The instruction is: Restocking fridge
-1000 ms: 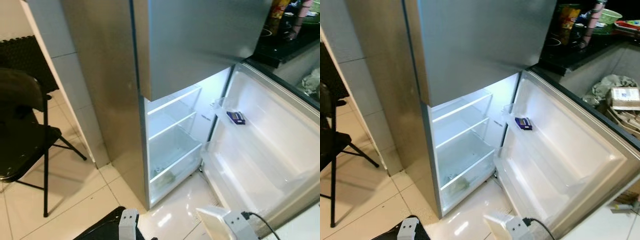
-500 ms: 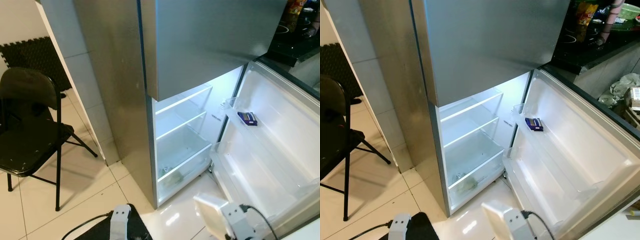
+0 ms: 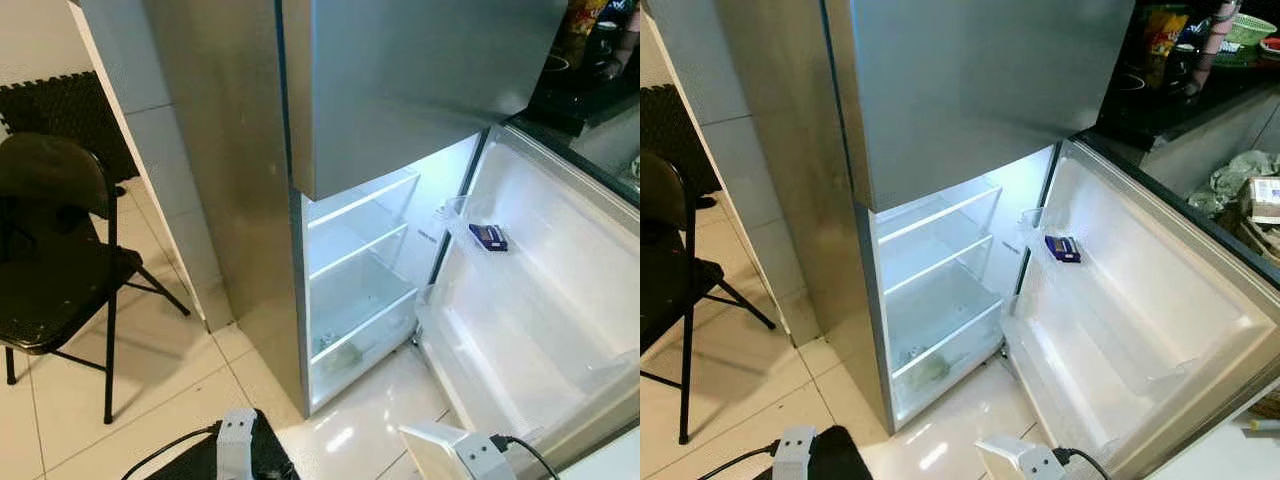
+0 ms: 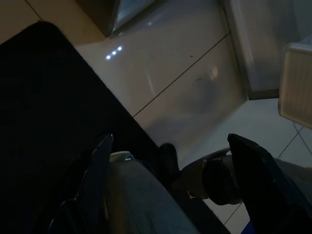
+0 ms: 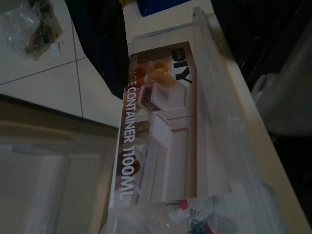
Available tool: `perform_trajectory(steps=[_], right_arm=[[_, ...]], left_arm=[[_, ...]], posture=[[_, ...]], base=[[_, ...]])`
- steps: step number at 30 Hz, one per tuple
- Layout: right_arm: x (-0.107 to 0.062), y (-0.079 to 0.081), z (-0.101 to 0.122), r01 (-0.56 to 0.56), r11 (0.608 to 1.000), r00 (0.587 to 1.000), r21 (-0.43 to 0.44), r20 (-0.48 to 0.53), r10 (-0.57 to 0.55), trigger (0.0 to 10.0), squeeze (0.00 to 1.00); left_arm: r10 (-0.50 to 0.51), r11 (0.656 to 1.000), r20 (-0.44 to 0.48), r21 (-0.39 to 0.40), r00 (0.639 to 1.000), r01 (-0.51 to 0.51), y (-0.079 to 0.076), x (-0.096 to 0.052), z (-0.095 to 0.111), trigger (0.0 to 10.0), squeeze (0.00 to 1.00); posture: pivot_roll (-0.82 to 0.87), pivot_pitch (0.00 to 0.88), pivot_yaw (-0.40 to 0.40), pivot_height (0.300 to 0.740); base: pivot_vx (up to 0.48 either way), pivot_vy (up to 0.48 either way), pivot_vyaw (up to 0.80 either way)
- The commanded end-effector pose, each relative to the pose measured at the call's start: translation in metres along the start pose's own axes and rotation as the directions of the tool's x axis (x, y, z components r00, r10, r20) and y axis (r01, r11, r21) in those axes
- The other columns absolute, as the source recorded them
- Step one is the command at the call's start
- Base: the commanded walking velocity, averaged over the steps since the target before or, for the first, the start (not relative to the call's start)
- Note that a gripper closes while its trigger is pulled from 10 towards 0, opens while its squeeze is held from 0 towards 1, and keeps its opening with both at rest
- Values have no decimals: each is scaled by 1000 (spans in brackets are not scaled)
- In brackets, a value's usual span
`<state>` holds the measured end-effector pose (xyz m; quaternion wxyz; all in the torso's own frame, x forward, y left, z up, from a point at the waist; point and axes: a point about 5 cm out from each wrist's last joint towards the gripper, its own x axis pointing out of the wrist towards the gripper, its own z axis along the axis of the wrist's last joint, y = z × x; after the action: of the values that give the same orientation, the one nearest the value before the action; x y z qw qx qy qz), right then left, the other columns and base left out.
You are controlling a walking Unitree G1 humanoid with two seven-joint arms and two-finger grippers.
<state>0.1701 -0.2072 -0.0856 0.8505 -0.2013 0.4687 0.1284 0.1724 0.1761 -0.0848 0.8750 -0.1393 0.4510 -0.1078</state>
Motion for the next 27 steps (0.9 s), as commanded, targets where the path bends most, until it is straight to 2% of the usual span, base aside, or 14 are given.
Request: perform_trajectory(steps=[1,9,10,18,20,22,24,25,26,27], right_arm=[[0,-8,9,22,999,999,32,43,-23,10000,0],[3,-6,24,1,1000,996,28,93,-3,10000,0],[3,-5,29,-20,1000,993,23,113,17,10000,0],[4,-2,54,-105,994,971,21,219,98,10000,0],[3,6,72,-213,977,933,23,301,196,10000,0],[3,7,75,-236,972,923,22,318,217,10000,0],[0,11,98,-353,934,854,64,429,293,10000,0],[0,11,98,-353,934,854,64,429,293,10000,0],[-3,11,111,-402,912,812,74,489,319,10000,0],[-5,6,124,-414,907,780,76,542,311,10000,0]], left_arm=[[-8,1000,-19,-18,1000,8,-3,0,-9,10000,0],[-2,999,-16,-53,1000,1,-7,1,-14,10000,0],[7,997,0,-74,1000,-7,-8,2,-11,10000,0],[17,998,-8,-60,1000,-17,-7,2,-10,10000,0],[13,999,-19,-47,1000,-13,-7,2,-11,10000,0],[10,999,-20,-44,1000,-11,-7,2,-11,10000,0],[4,999,-23,-38,1000,-5,-8,2,-12,10000,0],[4,999,-23,-38,1000,-5,-8,2,-12,10000,0],[0,999,-24,-33,1000,0,-8,2,-12,10000,0],[-3,1000,-26,-30,1000,3,-9,2,-13,10000,0]], posture=[[-30,0,-59,740],[-36,0,-66,740],[-39,0,-65,740],[-54,0,-54,740],[-55,0,-51,740],[-55,0,-51,740],[-54,0,-51,740],[-54,0,-51,740],[-57,0,-50,740],[-56,0,-51,740]], base=[[0,-442,0],[0,-441,0],[0,0,0],[0,0,0],[0,0,0],[0,0,0],[0,0,0],[0,0,0],[0,0,0],[0,0,0]])
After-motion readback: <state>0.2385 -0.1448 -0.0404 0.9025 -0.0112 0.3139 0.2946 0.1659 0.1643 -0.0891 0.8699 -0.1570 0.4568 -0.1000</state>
